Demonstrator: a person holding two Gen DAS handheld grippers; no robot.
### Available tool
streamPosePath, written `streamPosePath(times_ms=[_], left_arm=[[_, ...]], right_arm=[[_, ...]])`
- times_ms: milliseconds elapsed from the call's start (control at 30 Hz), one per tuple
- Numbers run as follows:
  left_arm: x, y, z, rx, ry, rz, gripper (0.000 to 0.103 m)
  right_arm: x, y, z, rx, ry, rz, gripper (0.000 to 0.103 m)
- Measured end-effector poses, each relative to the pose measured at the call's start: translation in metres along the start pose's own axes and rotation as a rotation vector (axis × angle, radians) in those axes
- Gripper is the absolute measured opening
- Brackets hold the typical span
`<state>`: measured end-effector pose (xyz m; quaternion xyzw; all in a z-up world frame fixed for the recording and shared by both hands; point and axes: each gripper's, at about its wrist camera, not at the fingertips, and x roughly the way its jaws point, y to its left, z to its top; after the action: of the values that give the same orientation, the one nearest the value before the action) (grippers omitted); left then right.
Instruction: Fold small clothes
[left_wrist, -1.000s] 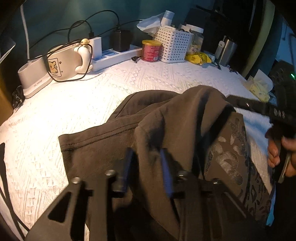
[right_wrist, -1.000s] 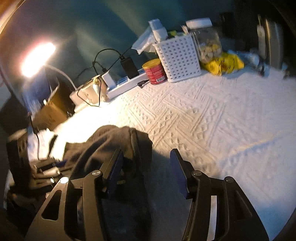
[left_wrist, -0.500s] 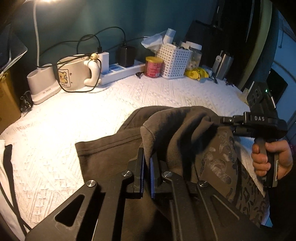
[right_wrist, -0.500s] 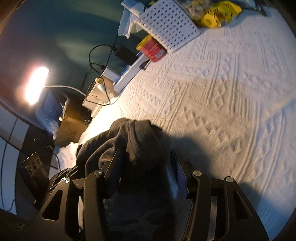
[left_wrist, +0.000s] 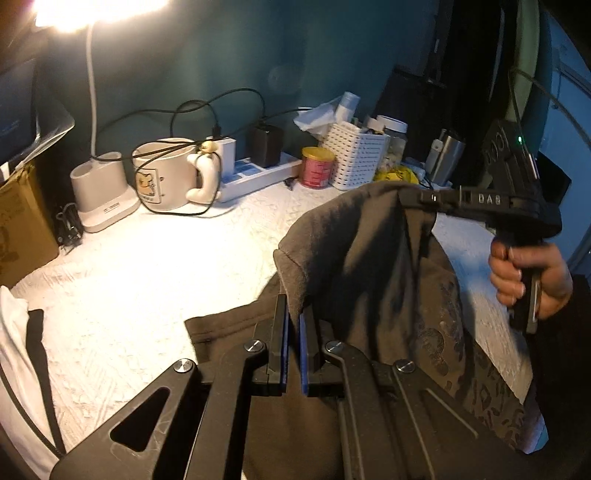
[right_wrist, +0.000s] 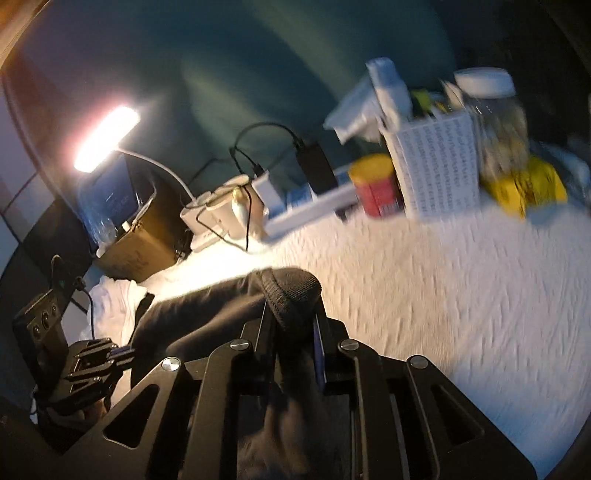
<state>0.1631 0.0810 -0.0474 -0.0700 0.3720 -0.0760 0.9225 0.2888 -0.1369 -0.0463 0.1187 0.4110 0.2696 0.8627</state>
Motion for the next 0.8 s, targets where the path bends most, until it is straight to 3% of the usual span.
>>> streamPosePath(times_ms=[167, 200, 300, 333, 467, 600, 700, 800], left_arm=[[0.010, 0.013, -0.010, -0.030, 0.045, 0.029, 0.003], [0.014, 0.017, -0.013, -0.040, 0.062, 0.039, 0.003], [0.021, 0.030, -0.023, -0.082, 0.094, 0.050, 0.003], [0.023, 0.033, -0.026, -0.096, 0.105, 0.053, 0.003], [0.020, 0.040, -0.030, -0.122, 0.115, 0.033, 0.003], [0.020, 0.042, -0.024, -0.137, 0.128, 0.001, 0.004], [0.021, 0.041, -0.020, -0.131, 0.127, 0.002, 0.004], [0.025, 0.037, -0.020, -0.116, 0.134, 0.011, 0.004]], right_arm=[[0.040, 0.004, 0.000, -0.077, 0.095, -0.029, 0.018], [0.045, 0.006, -0.001, -0.090, 0.111, -0.033, 0.022], [0.049, 0.006, -0.004, -0.118, 0.103, -0.106, 0.046], [0.047, 0.004, -0.004, -0.113, 0.099, -0.118, 0.049], [0.027, -0.012, -0.004, -0.054, 0.079, -0.135, 0.049], [0.025, -0.042, -0.014, 0.099, 0.112, -0.100, 0.049], [0.034, -0.050, -0.026, 0.177, 0.167, -0.035, 0.049], [0.044, -0.045, -0.032, 0.176, 0.204, 0.026, 0.049]])
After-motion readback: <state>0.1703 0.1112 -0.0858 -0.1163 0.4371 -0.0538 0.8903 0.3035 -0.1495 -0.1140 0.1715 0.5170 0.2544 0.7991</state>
